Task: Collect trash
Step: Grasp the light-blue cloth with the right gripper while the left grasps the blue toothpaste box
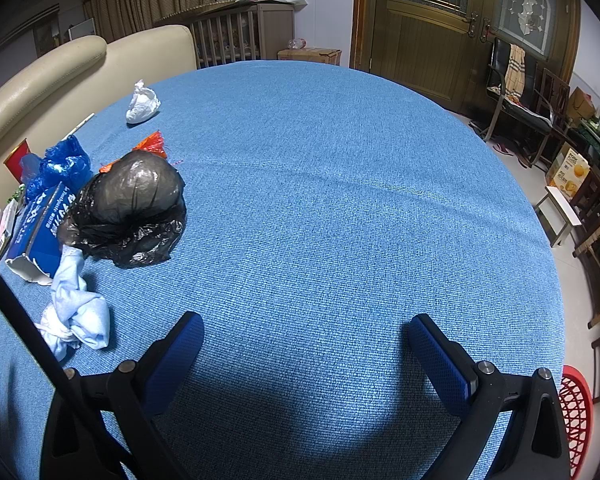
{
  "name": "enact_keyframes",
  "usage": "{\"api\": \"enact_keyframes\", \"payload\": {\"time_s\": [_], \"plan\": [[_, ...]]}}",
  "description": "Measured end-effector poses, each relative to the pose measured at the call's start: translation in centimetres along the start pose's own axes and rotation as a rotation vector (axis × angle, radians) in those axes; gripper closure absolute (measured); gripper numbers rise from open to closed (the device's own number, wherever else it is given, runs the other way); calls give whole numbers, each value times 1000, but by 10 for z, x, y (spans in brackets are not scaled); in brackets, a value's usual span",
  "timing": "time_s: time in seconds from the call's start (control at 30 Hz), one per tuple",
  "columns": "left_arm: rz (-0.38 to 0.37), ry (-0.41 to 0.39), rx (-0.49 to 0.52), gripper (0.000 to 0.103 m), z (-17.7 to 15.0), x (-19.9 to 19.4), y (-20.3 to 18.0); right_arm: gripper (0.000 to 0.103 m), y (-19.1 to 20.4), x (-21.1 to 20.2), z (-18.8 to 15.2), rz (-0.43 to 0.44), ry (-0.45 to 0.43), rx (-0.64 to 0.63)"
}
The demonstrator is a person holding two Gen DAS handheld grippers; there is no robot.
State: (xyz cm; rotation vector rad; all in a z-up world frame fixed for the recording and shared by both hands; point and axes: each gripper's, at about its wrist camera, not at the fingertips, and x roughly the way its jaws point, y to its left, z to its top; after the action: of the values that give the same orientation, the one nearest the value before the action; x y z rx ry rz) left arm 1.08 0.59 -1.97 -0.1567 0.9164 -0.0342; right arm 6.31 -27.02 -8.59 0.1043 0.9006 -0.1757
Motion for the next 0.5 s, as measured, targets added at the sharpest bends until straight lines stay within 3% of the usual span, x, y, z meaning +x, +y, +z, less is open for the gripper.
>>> {"api": "enact_keyframes", "payload": {"time_s": [0.17,0.23,0.3,0.4,0.5], "plan": [[-19,-9,15,24,0,-2,13,0,2,2,7,0,12,-4],[-14,-17,7,25,1,-2,21,0,3,-4,10,35,48,-9],[-10,-20,-16,25,3,0,31,0,13,-31,8,69,-36,-27],[-2,-15,-40,24,6,6,42,0,42,-58,10,164,-84,-118],[19,-25,-39,24,9,5,49,0,70,-54,14,208,-45,-152]]}}
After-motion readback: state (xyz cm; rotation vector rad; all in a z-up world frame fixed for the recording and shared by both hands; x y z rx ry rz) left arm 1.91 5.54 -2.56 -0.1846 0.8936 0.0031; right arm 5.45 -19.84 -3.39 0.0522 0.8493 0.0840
